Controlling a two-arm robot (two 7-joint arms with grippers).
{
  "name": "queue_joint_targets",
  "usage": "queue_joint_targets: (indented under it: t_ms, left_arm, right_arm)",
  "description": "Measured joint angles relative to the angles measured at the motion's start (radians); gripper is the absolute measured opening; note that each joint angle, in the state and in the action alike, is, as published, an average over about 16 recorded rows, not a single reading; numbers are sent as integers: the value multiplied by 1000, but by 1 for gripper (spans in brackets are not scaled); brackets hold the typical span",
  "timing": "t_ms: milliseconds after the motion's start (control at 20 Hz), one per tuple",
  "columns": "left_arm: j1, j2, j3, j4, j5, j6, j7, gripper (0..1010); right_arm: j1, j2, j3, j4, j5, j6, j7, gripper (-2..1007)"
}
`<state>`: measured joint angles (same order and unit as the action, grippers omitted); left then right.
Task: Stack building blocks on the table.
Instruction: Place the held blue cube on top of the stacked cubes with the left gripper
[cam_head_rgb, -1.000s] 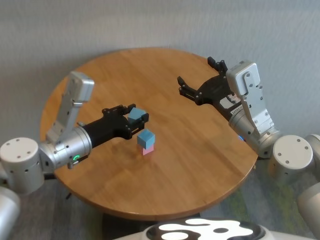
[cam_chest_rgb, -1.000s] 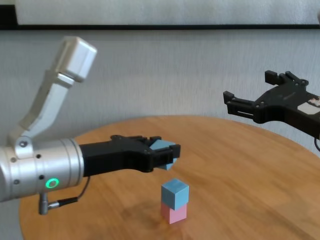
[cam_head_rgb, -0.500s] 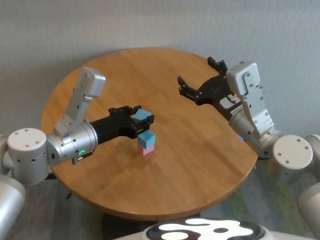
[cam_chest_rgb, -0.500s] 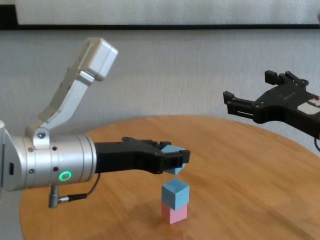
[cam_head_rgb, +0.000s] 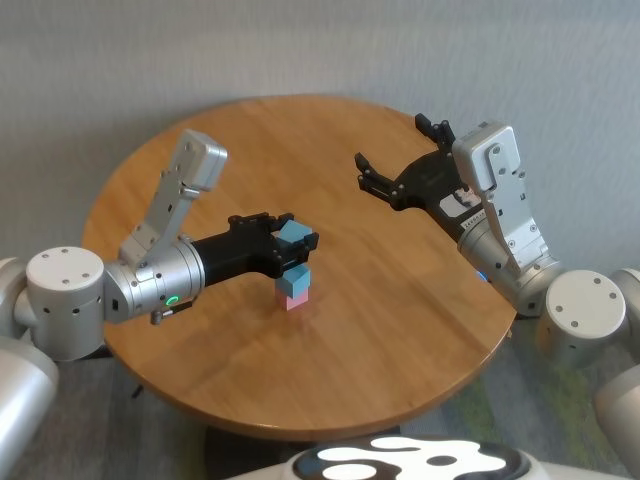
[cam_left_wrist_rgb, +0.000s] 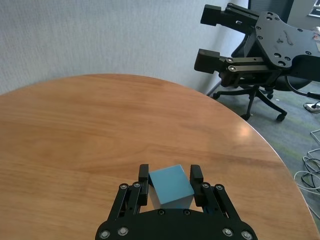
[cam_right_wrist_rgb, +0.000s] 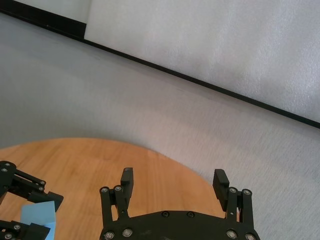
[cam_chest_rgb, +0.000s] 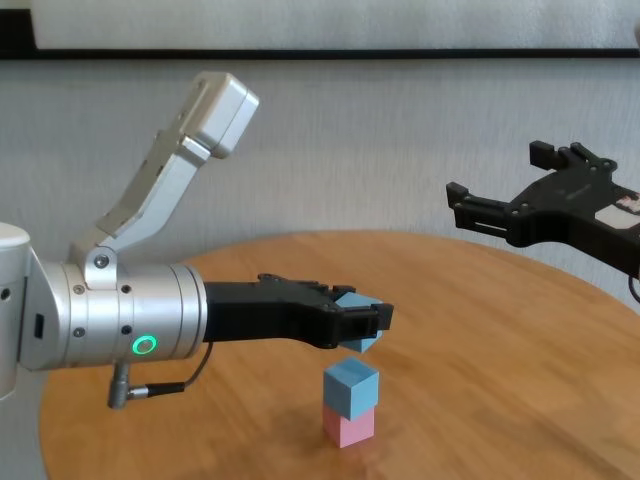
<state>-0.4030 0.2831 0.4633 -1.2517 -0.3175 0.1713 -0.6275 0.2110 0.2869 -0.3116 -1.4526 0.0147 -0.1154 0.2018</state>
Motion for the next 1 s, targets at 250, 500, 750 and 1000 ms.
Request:
queue_joint_targets:
  t_ms: [250,500,750,1000]
  left_arm:
    - [6,5,9,-10,-8,-2,12,520]
    - [21,10,14,-22,-19,-8,26,520]
    - [33,16,18,-30,-32,-14,38,520]
    - [38,22,25,-30,-45,-14,47,519]
  right_arm:
    - [0,0,0,0,0,0,0,1005]
    - [0,0,0,0,0,0,0,1005]
    - [0,0,0,0,0,0,0,1005]
    - [0,0,0,0,0,0,0,1005]
